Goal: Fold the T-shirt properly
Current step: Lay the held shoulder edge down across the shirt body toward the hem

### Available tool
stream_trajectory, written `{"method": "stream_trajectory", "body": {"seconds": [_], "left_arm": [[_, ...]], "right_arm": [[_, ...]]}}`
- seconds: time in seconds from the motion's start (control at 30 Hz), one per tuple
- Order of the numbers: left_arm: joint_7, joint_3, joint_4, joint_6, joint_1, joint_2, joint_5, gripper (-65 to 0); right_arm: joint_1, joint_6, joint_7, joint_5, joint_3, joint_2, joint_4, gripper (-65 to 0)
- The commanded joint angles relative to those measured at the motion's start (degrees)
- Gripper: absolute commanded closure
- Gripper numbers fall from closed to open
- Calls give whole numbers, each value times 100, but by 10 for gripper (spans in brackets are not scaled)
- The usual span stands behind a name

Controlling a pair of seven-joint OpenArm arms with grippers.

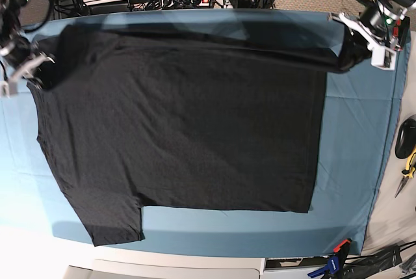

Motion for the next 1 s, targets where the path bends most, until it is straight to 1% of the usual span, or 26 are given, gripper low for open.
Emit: {"method": "stream_trajectory", "body": {"seconds": [0.0,0.17,0.27,0.5,0.6,0.67,0.87,0.97], "left_arm": [[-149,-44,-9,-22,-52,-85,-59,0],[-149,-44,-476,-28,-382,-151,-68,0],[-146,-44,-614,-116,-520,-184,-105,0],[-149,-37,-625,-131,-531,-262,-107,0],[-144,-37,-625,-131,-527,-264,-109,0],[-142,-37,-625,-131,-529,-267,-107,0],[-144,-37,-625,-131,-529,-374,-107,0],[-146,-37,-625,-131,-529,-413,-105,0]], "right_arm": [[140,-57,240,-66,-46,144,74,0],[511,-369,570,-833,-361,142,26,0],[697,-481,761,-1086,-402,129,-269,0],[1320,-509,1014,-1067,-402,133,-1513,0],[1578,-404,997,-979,-439,175,-1707,0],[1700,-407,973,-935,-581,293,-1711,0],[2092,-409,713,-946,-1537,973,-1711,0],[2201,-413,682,-955,-1845,1220,-1711,0]]}}
